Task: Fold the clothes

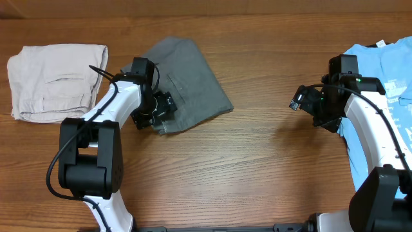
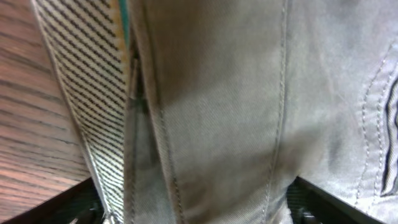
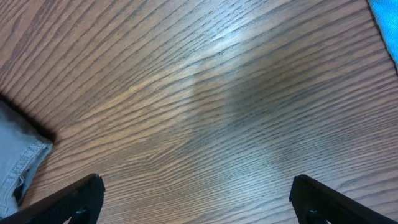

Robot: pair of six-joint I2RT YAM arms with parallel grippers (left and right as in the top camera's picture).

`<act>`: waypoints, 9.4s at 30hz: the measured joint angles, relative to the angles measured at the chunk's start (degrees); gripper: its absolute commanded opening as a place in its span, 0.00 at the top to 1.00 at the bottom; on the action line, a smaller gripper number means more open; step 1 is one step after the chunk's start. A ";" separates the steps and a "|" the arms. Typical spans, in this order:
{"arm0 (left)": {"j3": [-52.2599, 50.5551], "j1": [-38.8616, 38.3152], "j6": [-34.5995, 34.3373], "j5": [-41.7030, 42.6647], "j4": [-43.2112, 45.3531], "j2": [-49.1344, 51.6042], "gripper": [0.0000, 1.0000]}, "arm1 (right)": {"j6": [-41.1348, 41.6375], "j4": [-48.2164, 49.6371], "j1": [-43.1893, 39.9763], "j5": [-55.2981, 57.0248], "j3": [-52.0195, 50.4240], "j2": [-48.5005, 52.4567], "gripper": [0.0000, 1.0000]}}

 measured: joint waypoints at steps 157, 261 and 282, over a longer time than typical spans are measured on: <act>49.88 43.39 10.23 17.86 0.72 13.44 0.95 | 0.02 0.00 0.00 0.00 0.00 0.00 0.00; 3.19 39.01 28.41 -10.97 24.72 -0.42 0.46 | 0.02 0.00 0.00 0.00 0.00 0.00 0.00; 2.05 38.12 28.85 -10.32 33.88 4.31 0.51 | 0.02 0.02 0.00 0.00 0.00 0.00 0.00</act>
